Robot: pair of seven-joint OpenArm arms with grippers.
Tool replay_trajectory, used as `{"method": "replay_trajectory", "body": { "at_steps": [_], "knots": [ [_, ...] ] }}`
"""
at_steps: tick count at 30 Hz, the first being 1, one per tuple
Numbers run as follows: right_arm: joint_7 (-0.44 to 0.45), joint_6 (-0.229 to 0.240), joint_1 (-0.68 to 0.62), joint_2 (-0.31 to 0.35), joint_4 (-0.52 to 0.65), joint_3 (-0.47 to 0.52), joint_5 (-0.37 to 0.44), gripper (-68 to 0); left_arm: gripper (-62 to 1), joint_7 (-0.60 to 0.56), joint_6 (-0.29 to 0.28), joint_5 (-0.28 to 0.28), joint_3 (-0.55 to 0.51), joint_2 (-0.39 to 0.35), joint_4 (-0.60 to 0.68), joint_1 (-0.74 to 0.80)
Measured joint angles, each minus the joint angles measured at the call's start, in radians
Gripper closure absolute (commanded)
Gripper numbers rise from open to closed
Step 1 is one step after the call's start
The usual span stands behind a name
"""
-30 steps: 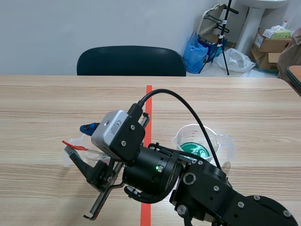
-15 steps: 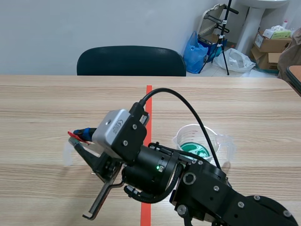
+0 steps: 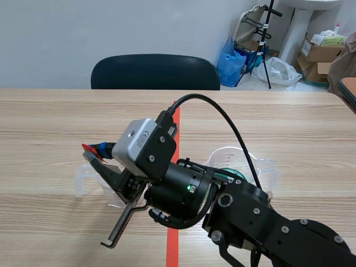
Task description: Do the redox reaction experiment
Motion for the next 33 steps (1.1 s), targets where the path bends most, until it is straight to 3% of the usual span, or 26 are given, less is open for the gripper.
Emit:
{"method": "replay_trajectory", "body": {
  "at_steps": [4,8,12,19,23,33],
  "knots": [
    [0.003,0.005,0.000,0.000,0.000,0.035,0.000,-0.6,-61.5,0.000,0.000,0.000,0.000,0.000,0.000,0.000],
    [-0.023,0.064,0.000,0.000,0.011,0.056,0.008,-0.6,-61.5,0.000,0.000,0.000,0.000,0.000,0.000,0.000],
    [-0.072,0.093,0.000,0.000,0.040,0.063,0.006,-0.6,-61.5,0.000,0.000,0.000,0.000,0.000,0.000,0.000],
    [-0.140,0.093,0.000,0.001,0.105,0.102,0.008,-0.6,-61.5,0.000,0.000,0.000,0.000,0.000,0.000,0.000],
    [-0.159,0.106,0.000,0.020,0.181,0.102,0.072,-0.6,-61.5,0.000,0.000,0.000,0.000,0.000,0.000,0.000],
    [-0.329,0.109,0.000,0.087,0.356,0.102,0.205,-0.6,-61.5,0.000,0.000,0.000,0.000,0.000,0.000,0.000]
  ]
}}
